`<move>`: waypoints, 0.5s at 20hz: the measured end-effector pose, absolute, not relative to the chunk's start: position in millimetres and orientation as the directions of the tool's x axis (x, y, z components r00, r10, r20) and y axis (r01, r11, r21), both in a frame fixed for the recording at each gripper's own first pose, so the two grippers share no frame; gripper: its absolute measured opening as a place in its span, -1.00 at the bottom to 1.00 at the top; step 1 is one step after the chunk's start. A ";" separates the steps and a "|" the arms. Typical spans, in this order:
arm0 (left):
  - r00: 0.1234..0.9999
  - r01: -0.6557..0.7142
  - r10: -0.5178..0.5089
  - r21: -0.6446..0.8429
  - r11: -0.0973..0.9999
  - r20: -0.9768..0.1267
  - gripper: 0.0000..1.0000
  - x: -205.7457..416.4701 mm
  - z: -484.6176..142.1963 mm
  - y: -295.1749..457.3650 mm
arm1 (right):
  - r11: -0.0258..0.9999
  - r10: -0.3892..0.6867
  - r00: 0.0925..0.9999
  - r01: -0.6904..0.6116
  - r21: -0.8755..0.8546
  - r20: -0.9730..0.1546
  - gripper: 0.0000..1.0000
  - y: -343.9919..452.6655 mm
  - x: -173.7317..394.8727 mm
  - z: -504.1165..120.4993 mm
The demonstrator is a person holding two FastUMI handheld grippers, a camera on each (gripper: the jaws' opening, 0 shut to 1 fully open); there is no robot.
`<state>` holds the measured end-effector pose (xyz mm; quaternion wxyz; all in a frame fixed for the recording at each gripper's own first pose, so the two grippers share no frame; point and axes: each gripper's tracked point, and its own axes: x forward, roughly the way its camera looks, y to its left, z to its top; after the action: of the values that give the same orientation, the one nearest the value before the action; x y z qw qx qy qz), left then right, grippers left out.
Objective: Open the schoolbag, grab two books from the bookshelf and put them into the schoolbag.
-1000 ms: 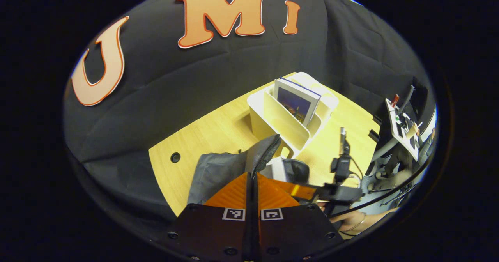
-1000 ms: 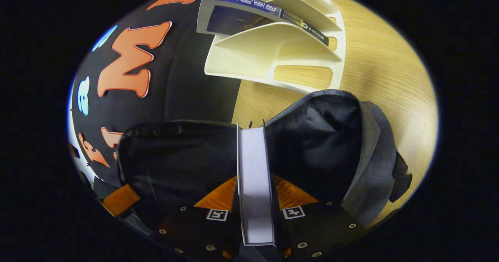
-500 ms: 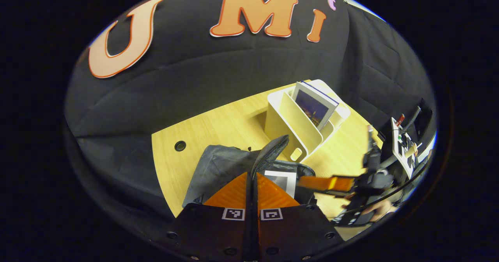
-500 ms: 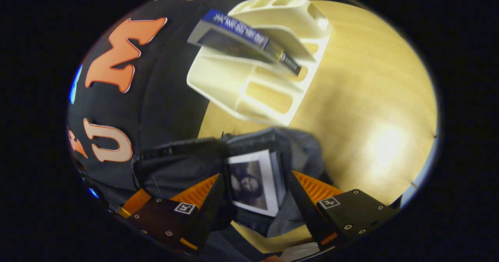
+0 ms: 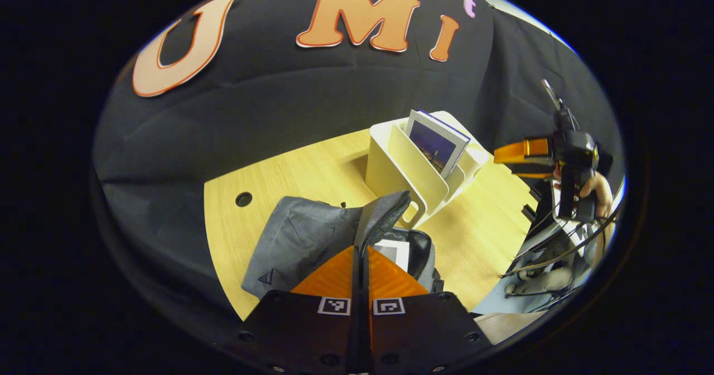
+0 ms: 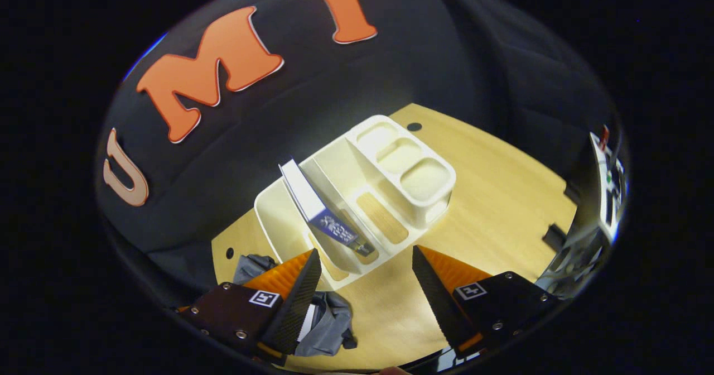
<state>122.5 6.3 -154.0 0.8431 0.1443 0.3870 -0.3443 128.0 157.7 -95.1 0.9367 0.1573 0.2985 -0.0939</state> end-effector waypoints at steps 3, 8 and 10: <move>0.471 0.669 -0.467 -0.043 0.742 -0.748 -0.98 122.0 -155.6 7.2 | 0.970 -0.073 0.812 0.194 0.149 -0.580 0.97 168.3 172.8 -54.9; 0.486 0.621 -0.450 -0.066 0.781 -0.749 -0.99 125.3 -155.5 1.3 | 0.999 -0.033 0.717 0.053 0.007 -0.697 0.97 204.3 235.2 -66.1; 0.520 0.587 -0.412 -0.038 0.809 -0.748 -0.98 135.1 -152.4 6.8 | 1.000 -0.004 0.657 0.016 0.010 -0.754 0.97 218.9 248.8 -89.4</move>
<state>135.1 6.8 -152.4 0.8647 0.1101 0.3959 -0.2889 248.8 218.9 -89.4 0.9102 0.0078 0.4141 -0.0055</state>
